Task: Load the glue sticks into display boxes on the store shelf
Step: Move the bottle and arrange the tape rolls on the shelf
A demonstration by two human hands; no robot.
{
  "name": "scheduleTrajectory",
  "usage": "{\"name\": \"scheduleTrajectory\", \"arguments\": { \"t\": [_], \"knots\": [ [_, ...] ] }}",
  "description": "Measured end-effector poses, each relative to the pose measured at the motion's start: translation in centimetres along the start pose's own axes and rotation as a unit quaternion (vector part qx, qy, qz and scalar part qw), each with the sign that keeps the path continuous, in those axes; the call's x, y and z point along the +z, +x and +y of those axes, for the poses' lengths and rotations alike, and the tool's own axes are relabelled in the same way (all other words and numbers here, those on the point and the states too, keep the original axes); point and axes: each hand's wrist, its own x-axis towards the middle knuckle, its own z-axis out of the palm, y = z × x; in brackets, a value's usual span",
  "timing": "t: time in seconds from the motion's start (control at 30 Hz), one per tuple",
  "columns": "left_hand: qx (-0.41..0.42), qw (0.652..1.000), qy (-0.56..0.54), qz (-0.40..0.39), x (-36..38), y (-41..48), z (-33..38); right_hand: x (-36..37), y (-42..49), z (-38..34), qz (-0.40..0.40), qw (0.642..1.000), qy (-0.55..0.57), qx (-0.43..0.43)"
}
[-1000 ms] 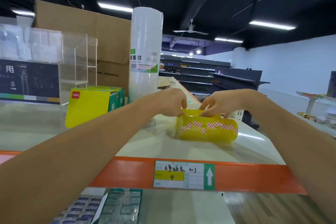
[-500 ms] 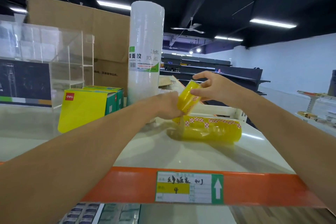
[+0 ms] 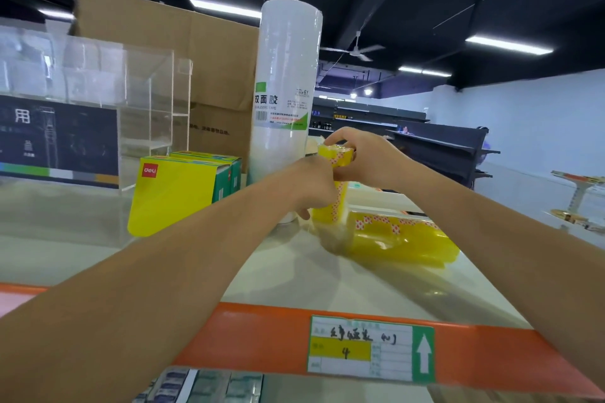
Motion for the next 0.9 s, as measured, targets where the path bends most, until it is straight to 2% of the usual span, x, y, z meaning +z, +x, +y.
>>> {"name": "scheduleTrajectory", "arguments": {
  "t": [0.23, 0.43, 0.6, 0.8, 0.9],
  "knots": [
    [-0.005, 0.999, -0.045, -0.005, -0.1, -0.4, 0.2, 0.0, -0.6, 0.3, -0.041, 0.998, 0.036, 0.017],
    [-0.002, 0.998, -0.019, 0.062, -0.4, -1.0, 0.6, 0.0, -0.9, 0.5, -0.046, 0.998, 0.037, 0.021],
    [-0.002, 0.997, -0.013, 0.082, -0.6, -1.4, 0.8, -0.2, -1.2, 0.8, -0.063, 0.997, 0.029, 0.044],
    [0.067, 0.977, 0.065, 0.191, -0.9, -1.9, 1.1, -1.2, -2.8, 1.0, -0.040, 0.995, 0.007, 0.090],
    [0.099, 0.973, 0.105, 0.178, -1.2, -2.5, 2.0, -1.3, -4.1, 0.9, -0.021, 0.995, 0.001, 0.100]
  ]
}}
